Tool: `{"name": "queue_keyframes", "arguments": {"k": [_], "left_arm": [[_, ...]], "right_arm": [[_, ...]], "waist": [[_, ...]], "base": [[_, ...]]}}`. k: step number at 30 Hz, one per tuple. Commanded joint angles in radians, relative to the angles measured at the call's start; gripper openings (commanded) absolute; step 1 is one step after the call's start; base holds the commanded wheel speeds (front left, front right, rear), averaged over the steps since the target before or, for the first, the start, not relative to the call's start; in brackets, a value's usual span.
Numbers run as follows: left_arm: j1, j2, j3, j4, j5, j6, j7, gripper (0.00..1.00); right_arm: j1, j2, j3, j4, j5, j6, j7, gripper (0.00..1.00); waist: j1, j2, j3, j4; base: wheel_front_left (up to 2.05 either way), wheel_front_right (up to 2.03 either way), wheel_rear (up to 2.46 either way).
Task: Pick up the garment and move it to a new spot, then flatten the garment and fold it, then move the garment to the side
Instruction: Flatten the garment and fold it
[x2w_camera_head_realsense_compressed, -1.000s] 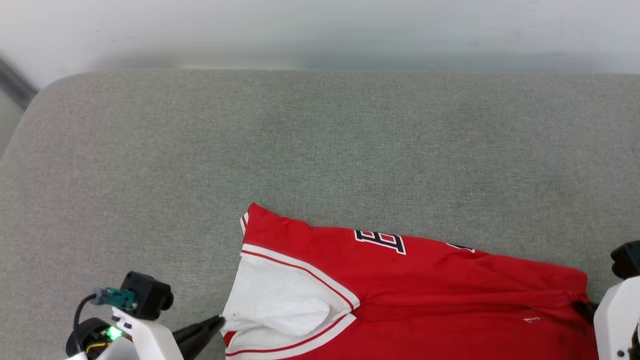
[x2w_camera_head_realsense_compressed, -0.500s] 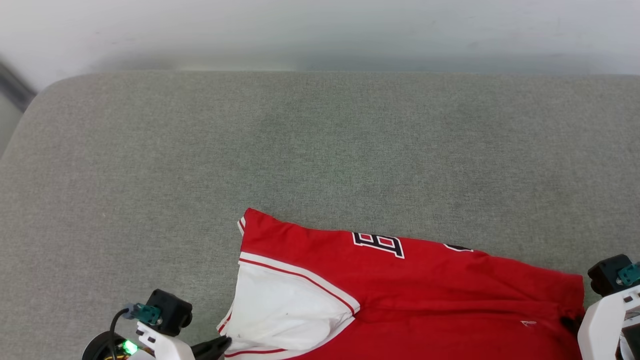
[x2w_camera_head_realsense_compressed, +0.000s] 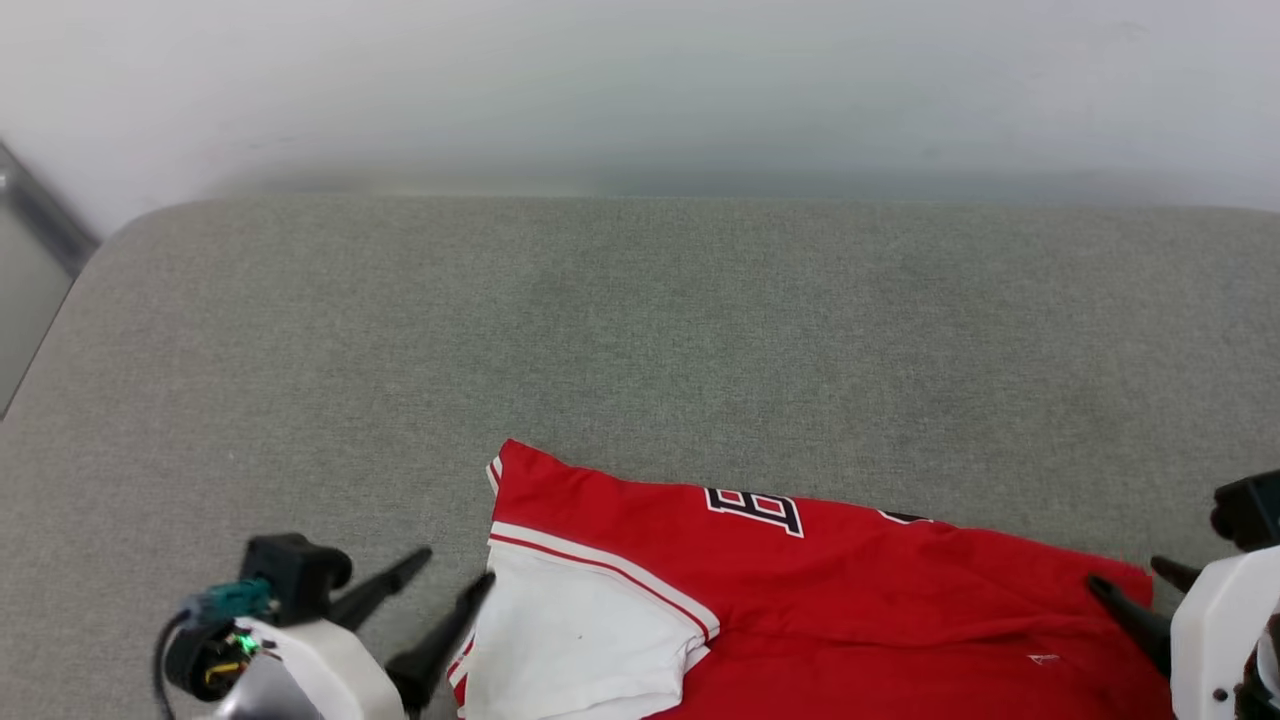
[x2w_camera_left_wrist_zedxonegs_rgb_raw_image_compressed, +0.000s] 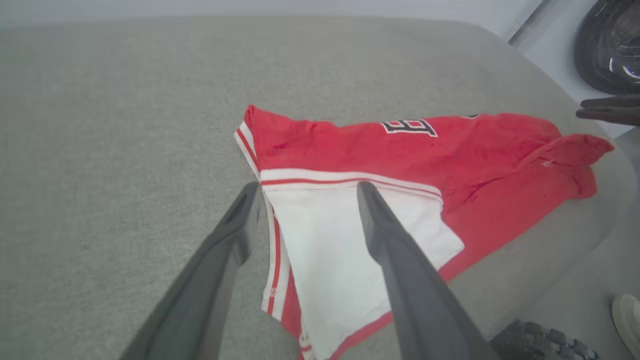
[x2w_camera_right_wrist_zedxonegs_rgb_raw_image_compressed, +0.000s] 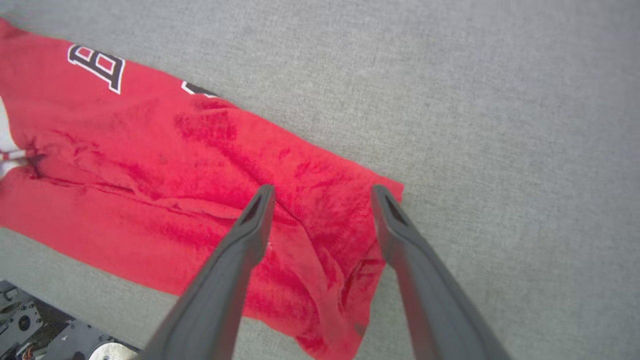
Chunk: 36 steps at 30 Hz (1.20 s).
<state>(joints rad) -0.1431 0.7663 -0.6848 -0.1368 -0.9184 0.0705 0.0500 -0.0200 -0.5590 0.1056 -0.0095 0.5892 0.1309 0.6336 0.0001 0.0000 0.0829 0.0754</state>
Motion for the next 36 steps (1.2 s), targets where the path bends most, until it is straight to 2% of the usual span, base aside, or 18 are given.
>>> {"name": "queue_keyframes", "arguments": {"k": [1, 7, 10, 11, 13, 15, 17, 25, 31, 36], "left_arm": [[-0.002, -0.011, 0.014, -0.002, -0.002, 0.009, -0.026, 1.00], [0.042, -0.058, 0.110, 0.015, 0.043, 0.079, -0.251, 1.00], [0.059, -0.069, 0.178, 0.016, 0.149, 0.134, -0.309, 1.00], [0.078, -0.099, 0.201, 0.009, 0.167, 0.148, -0.313, 1.00], [0.103, -0.169, 0.288, -0.038, 0.214, 0.147, -0.315, 1.00], [0.146, -0.200, 0.354, -0.057, 0.289, 0.133, -0.316, 1.00], [0.182, -0.258, 0.402, -0.066, 0.334, 0.108, -0.315, 1.00], [0.248, -0.392, 0.560, -0.045, 0.456, -0.032, -0.316, 1.00], [0.256, -0.464, 0.615, 0.002, 0.526, -0.112, -0.316, 1.00], [0.257, -0.511, 0.636, 0.043, 0.563, -0.155, -0.315, 1.00]], "right_arm": [[0.005, 0.019, -0.018, -0.009, 0.000, 0.000, 0.001, 1.00], [0.050, 0.140, -0.174, -0.034, -0.097, 0.000, 0.055, 1.00], [0.071, 0.241, -0.271, -0.030, -0.127, 0.000, 0.079, 1.00], [0.075, 0.270, -0.302, -0.030, -0.140, 0.000, 0.086, 1.00], [0.089, 0.319, -0.351, -0.028, -0.171, 0.000, 0.097, 1.00], [0.095, 0.357, -0.390, -0.020, -0.197, 0.000, 0.105, 1.00], [0.095, 0.385, -0.421, -0.008, -0.222, 0.000, 0.113, 1.00], [0.068, 0.438, -0.501, 0.091, -0.263, 0.000, 0.114, 1.00], [0.065, 0.445, -0.473, 0.166, -0.241, 0.000, 0.117, 1.00], [0.069, 0.460, -0.414, 0.220, -0.215, 0.002, 0.122, 1.00]], "waist": [[-0.0001, 0.0000, -0.004, 0.002], [-0.0001, 0.0000, -0.010, 0.006], [-0.0001, 0.0000, -0.006, 0.011], [-0.0001, 0.0000, -0.003, 0.013], [-0.0001, 0.0000, 0.004, 0.019], [-0.0001, 0.0000, 0.011, 0.024], [-0.0001, 0.0000, 0.019, 0.029], [-0.0001, 0.0000, 0.043, 0.059], [-0.0001, 0.0000, 0.056, 0.079], [-0.0001, 0.0000, 0.063, 0.088]], "base": [[0.00, 0.00, 0.00], [0.00, 0.00, 0.00], [0.00, 0.00, 0.00], [0.00, 0.00, 0.00], [0.00, 0.00, 0.00], [0.00, 0.00, 0.00], [0.00, 0.00, 0.00], [0.00, 0.00, 0.00], [0.00, 0.00, 0.00], [0.00, 0.00, 0.00]]}}
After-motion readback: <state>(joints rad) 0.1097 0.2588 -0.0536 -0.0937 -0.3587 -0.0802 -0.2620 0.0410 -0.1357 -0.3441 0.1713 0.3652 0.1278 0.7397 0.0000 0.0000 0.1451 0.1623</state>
